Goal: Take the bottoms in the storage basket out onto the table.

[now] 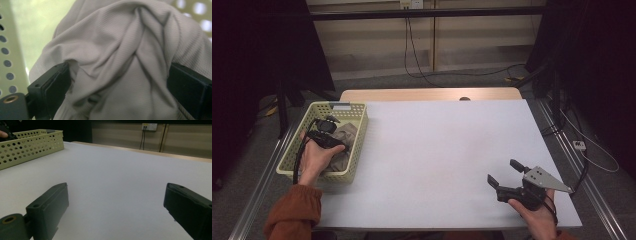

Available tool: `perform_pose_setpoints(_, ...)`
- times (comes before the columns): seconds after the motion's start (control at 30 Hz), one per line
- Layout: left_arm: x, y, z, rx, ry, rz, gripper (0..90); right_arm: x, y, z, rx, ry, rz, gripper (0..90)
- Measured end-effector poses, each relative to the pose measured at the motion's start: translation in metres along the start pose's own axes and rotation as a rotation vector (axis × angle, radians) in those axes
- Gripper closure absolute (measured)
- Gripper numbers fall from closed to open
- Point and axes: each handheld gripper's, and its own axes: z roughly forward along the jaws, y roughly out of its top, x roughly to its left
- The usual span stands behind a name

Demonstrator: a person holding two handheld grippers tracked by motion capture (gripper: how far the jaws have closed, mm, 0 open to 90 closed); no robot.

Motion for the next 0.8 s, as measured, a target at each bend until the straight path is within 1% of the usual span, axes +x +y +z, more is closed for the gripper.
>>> perform_pose_setpoints(0.03,0.003,0.001,0.002,-0.004,-0.005,-0.017,5.8,0.0,0.0,0.0,0.001,-0.001,0.002,5.9)
perform_pose_setpoints(0.07,0.003,0.001,0.002,-0.004,-0.005,-0.017,5.3,0.0,0.0,0.0,0.001,-0.002,0.007,5.9)
perform_pose_setpoints(0.1,0.008,0.001,0.004,-0.01,-0.006,-0.048,5.2,0.0,0.0,0.0,0.002,-0.002,0.006,5.9)
perform_pose_setpoints(0.13,0.01,0.001,0.005,-0.026,-0.006,-0.061,5.2,0.0,0.0,0.0,0.003,-0.001,0.006,5.9)
perform_pose_setpoints(0.17,0.013,0.002,0.005,-0.029,0.001,-0.063,5.2,0.0,0.0,0.0,0.004,-0.001,-0.001,5.9)
perform_pose_setpoints(0.2,0.015,0.002,0.007,-0.042,0.006,-0.07,5.2,0.0,0.0,0.0,0.004,-0.001,-0.001,5.9)
perform_pose_setpoints(0.23,0.017,0.002,0.008,-0.041,0.004,-0.082,5.2,0.0,0.0,0.0,0.005,-0.001,0.0,5.9)
perform_pose_setpoints(0.27,0.018,0.002,0.01,-0.044,-0.005,-0.1,4.7,0.0,0.0,0.0,0.005,-0.001,-0.001,5.9)
perform_pose_setpoints(0.4,0.022,0.002,0.015,-0.028,-0.053,-0.113,3.1,0.0,0.0,0.0,0.005,-0.001,-0.001,5.9)
perform_pose_setpoints(0.43,0.023,0.001,0.016,-0.032,-0.069,-0.129,3.1,0.0,0.0,0.0,0.005,-0.001,-0.001,5.9)
perform_pose_setpoints(0.5,0.024,0.0,0.02,-0.017,-0.09,-0.136,0.2,0.0,0.0,0.0,0.004,-0.002,0.001,5.9)
perform_pose_setpoints(0.57,0.023,0.0,0.021,-0.014,-0.087,-0.122,0.0,0.0,0.0,0.0,0.005,-0.002,-0.003,5.9)
perform_pose_setpoints(0.63,0.021,0.001,0.022,-0.01,-0.079,-0.12,0.0,0.0,0.0,0.0,0.003,-0.002,-0.001,5.9)
perform_pose_setpoints(0.67,0.022,0.001,0.023,-0.016,-0.086,-0.113,0.0,0.0,0.0,0.0,0.003,-0.001,-0.002,5.9)
perform_pose_setpoints(0.7,0.023,0.0,0.024,-0.018,-0.099,-0.117,0.0,0.0,0.0,0.0,0.004,0.0,-0.001,6.0)
perform_pose_setpoints(0.73,0.024,-0.001,0.025,-0.025,-0.111,-0.129,0.0,0.0,0.0,0.0,0.004,0.001,-0.002,6.0)
perform_pose_setpoints(0.8,0.025,0.0,0.025,-0.021,-0.115,-0.126,0.0,0.0,-0.001,0.0,0.008,0.004,0.001,6.2)
